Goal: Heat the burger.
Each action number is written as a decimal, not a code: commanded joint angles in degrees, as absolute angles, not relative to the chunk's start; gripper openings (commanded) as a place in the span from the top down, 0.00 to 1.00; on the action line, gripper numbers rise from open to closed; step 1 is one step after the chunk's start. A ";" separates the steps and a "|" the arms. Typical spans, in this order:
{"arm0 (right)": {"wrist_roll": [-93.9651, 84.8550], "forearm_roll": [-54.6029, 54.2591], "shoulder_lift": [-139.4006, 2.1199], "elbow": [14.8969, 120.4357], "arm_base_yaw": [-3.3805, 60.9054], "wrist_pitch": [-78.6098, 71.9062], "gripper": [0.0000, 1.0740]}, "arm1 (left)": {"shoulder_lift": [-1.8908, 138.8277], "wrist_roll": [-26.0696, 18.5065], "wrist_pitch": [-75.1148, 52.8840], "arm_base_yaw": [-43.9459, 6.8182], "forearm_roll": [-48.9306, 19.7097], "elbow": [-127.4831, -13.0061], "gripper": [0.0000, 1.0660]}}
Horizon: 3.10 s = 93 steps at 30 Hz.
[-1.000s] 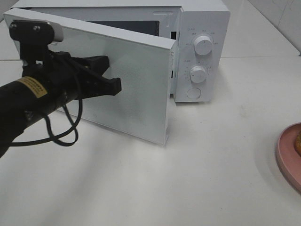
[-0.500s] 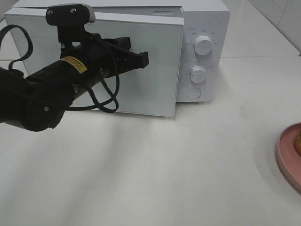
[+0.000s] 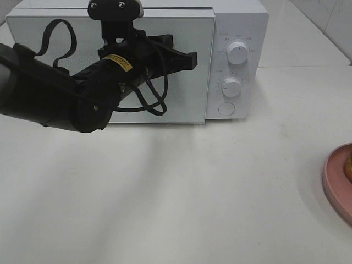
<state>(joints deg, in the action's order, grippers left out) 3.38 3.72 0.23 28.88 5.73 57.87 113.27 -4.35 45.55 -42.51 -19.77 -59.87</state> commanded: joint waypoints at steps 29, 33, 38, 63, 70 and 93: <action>2.92 3.61 1.78 28.71 5.33 57.07 0.29 | 102.39 -6.93 10.71 -45.72 -21.60 -55.35 0.12; 2.92 3.61 1.78 28.71 5.33 57.07 0.29 | 99.75 -6.93 -5.04 -45.72 -17.99 -55.35 0.06; 2.92 3.61 1.78 28.71 5.33 57.07 0.29 | 96.94 -6.93 -18.22 -45.72 -11.52 -55.35 0.06; 2.92 3.61 1.78 28.71 5.33 57.07 0.29 | 74.94 0.00 -61.48 -19.82 -9.34 -55.35 0.06; 2.92 3.61 1.78 28.71 5.33 57.07 0.29 | 68.47 -0.74 -66.63 -9.68 -8.82 -54.43 0.06; 2.92 3.61 1.78 28.71 5.33 57.07 0.29 | 33.40 -1.78 -67.67 -1.89 -6.47 -34.38 0.06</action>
